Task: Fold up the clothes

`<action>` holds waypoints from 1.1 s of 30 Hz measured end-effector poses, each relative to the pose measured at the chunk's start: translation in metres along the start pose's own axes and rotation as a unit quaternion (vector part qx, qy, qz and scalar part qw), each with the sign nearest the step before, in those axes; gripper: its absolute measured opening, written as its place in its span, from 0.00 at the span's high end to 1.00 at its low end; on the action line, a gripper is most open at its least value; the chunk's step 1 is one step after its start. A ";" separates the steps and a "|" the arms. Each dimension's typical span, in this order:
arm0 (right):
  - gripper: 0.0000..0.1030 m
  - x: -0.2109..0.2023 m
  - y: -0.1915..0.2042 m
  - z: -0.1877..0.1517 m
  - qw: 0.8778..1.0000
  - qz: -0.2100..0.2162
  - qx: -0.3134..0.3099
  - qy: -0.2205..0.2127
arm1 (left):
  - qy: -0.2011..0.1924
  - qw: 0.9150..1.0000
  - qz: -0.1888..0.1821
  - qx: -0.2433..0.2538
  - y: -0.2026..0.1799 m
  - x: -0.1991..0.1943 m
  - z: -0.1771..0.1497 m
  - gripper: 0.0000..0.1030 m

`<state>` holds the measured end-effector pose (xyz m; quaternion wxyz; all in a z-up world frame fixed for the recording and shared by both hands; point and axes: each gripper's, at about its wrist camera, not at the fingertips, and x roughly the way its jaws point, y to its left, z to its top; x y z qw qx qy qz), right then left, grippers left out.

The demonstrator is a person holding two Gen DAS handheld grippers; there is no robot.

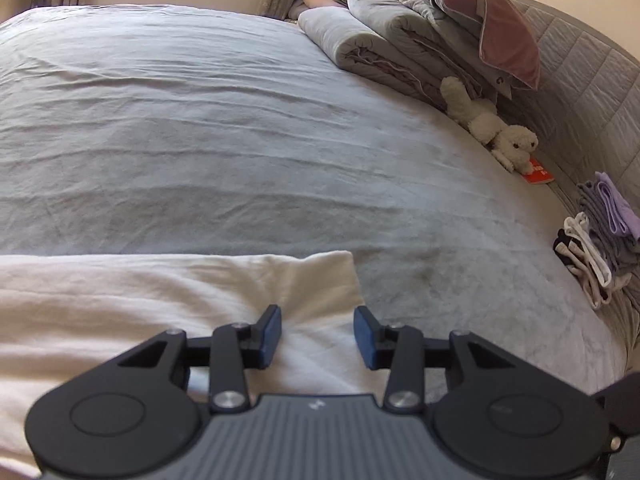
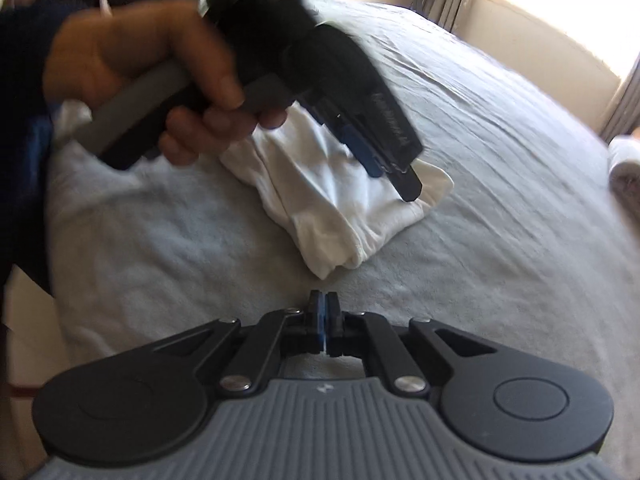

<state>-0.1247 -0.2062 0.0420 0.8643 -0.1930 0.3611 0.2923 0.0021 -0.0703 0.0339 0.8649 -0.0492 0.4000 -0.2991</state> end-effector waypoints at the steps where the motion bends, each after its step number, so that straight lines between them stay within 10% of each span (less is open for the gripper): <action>1: 0.83 -0.003 -0.010 0.001 1.000 0.005 0.022 -0.006 | -0.003 1.000 0.000 0.004 -0.001 -0.003 0.000 0.60; 4: 0.59 -0.011 -0.052 0.003 0.991 -0.014 0.126 -0.030 | -0.012 1.000 0.000 0.014 -0.006 -0.013 -0.001 0.59; 10: 0.59 -0.005 -0.122 -0.002 0.940 0.029 0.333 -0.068 | -0.003 0.997 -0.005 0.077 -0.036 -0.022 -0.032 0.59; 16: 0.59 0.034 -0.142 0.017 0.908 0.088 0.406 -0.058 | -0.017 0.981 0.028 0.190 -0.068 -0.023 -0.059 0.58; 21: 0.60 0.056 -0.129 0.033 0.911 0.098 0.397 -0.049 | -0.010 0.979 0.047 0.197 -0.066 -0.017 -0.067 0.56; 23: 0.91 0.058 -0.128 0.039 0.919 0.077 0.383 -0.048 | -0.010 0.978 0.060 0.201 -0.067 -0.016 -0.069 0.70; 26: 0.90 0.052 -0.133 0.042 0.923 0.061 0.375 -0.063 | -0.007 0.982 0.061 0.180 -0.062 -0.016 -0.064 0.90; 33: 0.91 0.022 -0.136 0.055 0.934 0.034 0.342 -0.100 | -0.043 0.992 0.014 0.118 -0.063 -0.031 -0.048 0.92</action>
